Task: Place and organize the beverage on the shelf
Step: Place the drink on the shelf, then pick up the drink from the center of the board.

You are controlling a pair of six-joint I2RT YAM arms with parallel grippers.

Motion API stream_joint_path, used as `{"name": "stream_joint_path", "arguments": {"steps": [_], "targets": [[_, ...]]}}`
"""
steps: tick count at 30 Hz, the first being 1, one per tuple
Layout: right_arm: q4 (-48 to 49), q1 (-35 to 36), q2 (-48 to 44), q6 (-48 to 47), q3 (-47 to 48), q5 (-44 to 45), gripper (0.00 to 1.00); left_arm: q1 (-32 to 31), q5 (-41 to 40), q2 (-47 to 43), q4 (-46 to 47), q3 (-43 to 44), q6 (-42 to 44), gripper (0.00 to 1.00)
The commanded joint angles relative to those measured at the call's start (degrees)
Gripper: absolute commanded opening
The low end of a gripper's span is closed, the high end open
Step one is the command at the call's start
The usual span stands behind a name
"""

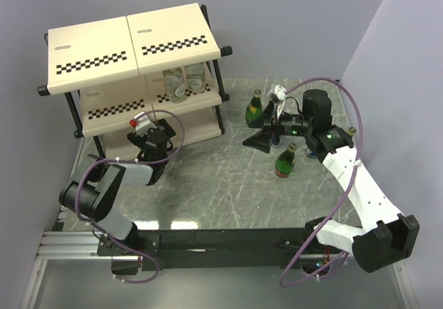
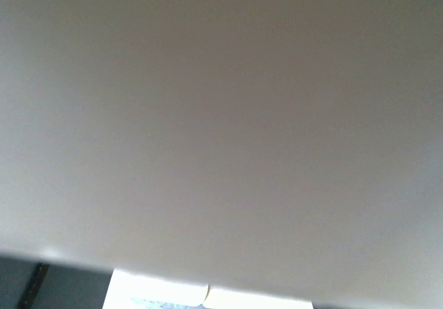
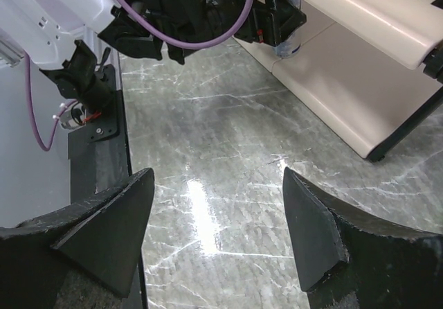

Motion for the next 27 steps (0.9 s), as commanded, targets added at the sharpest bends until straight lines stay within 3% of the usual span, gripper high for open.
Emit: {"name": "stream_joint_path", "arguments": {"steps": [1,27], "targets": [[1.7,-0.6,-2.0,-0.6,0.1,-1.4,0.81,-0.4,4.7,-1.2,-4.0,2.3,-2.5,1.00],[2.0,-1.3,-2.8,-0.3,-0.1,-2.4,0.81,-0.4,7.5,-0.8,-11.7,4.0,-8.1,0.99]]}}
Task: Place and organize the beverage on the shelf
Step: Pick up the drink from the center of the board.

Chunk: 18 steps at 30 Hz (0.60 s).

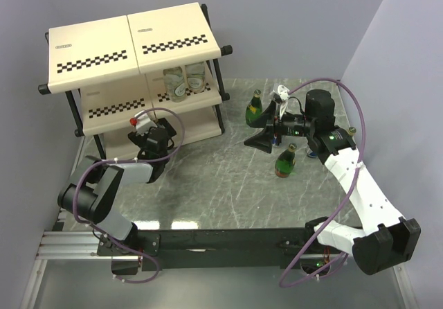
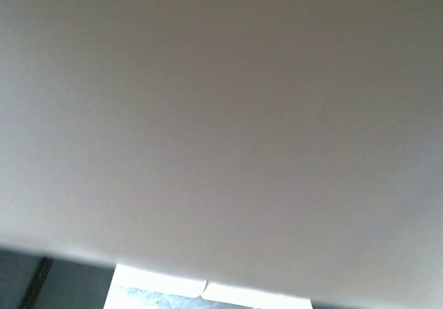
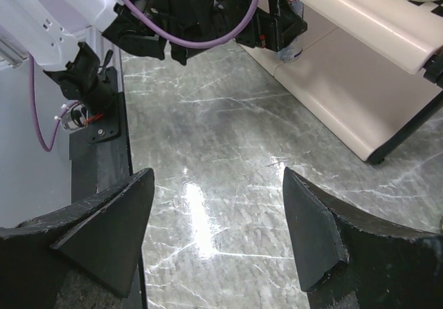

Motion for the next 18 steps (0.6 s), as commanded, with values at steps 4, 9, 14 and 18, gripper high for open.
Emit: {"name": "stream_joint_path", "arguments": {"steps": [4,9,14,18], "targets": [[1.9,-0.6,-1.6,-0.3,-0.1,-1.5,0.81,-0.2,7.6,-0.1,-7.2,2.8,-4.8,1.00],[2.1,-0.7,-1.7,-0.3,0.0,-1.7,0.81,-0.2,7.0,-0.5,-11.4,4.7,-4.2,0.99],[2.1,-0.7,-1.7,-0.3,-0.1,-1.8,0.81,-0.2,8.1,-1.9,-10.5,3.8,-3.2,1.00],[2.1,-0.8,-1.7,-0.3,-0.1,-1.9,0.81,-0.2,9.5,-3.3,-11.0,3.7,-1.4,1.00]]}}
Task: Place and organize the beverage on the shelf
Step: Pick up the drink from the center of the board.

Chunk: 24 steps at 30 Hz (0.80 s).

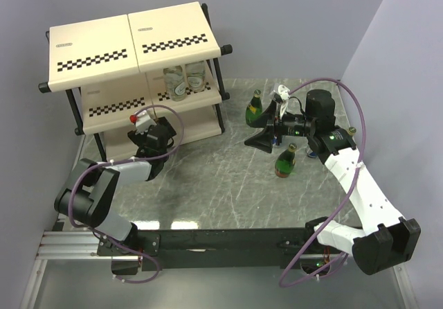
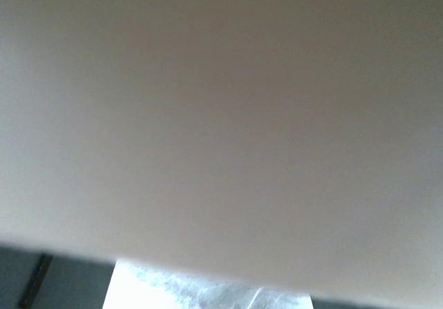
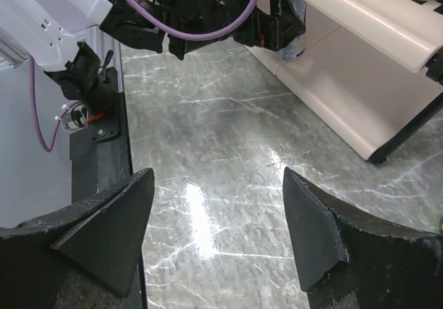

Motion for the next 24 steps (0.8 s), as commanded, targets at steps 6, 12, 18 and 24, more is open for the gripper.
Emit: {"name": "stream_joint_path", "arguments": {"steps": [6,12,18,24], "targets": [[2.1,-0.6,-1.7,-0.3,-0.2,-1.6,0.81,-0.4,11.1,-2.6,-2.0,0.8,3.6,1.00],[2.1,-0.6,-1.7,-0.3,-0.2,-1.7,0.80,-0.4,12.7,-3.5,-2.0,0.6,6.9,1.00],[2.2,-0.5,-1.7,-0.3,-0.2,-1.7,0.80,-0.3,13.0,-3.0,-4.2,1.5,7.2,1.00],[2.2,-0.6,-1.8,-0.3,-0.2,-1.7,0.81,-0.3,13.8,-3.0,-6.4,2.3,6.9,0.99]]}}
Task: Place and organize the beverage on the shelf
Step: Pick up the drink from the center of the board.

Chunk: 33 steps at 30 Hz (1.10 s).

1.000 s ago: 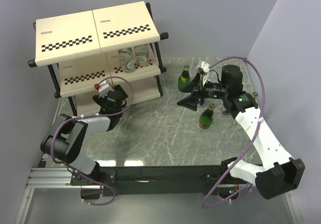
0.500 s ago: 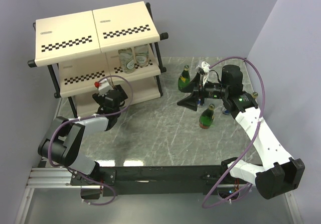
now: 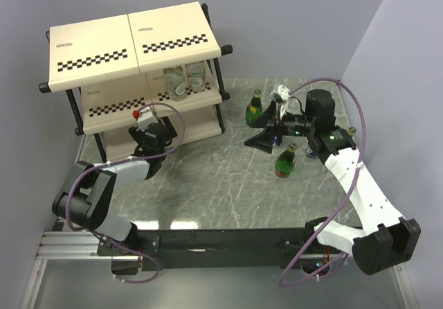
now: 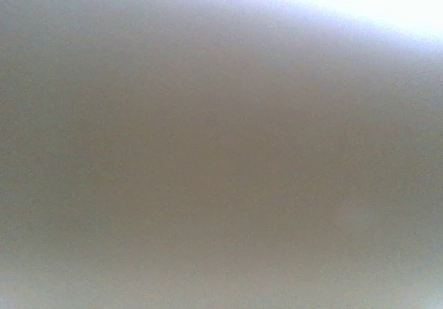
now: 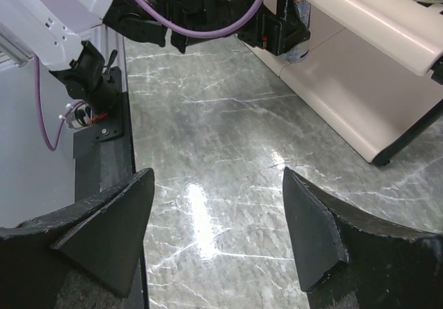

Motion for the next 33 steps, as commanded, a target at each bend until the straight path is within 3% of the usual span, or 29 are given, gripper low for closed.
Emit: {"name": "stream_joint_path", "arguments": {"steps": [1,12,23,33], "targets": [[2.1,-0.5,-1.8,-0.3,-0.2,-1.0,0.80,-1.5,7.5,-1.5,-3.0,1.2,1.4,0.99],[2.2,-0.5,-1.8,-0.3,-0.3,-1.2,0.81,-1.9,6.9,-1.4,-4.8,1.9,1.3,0.99],[2.2,-0.5,-1.8,-0.3,-0.3,-1.1,0.80,-4.9,-3.0,0.1,-13.7,7.4,-1.8,0.99],[2.2,-0.5,-1.9,-0.3,-0.3,-1.3,0.81,-6.0,-7.2,1.1,-20.2,9.8,-6.6,1.00]]}}
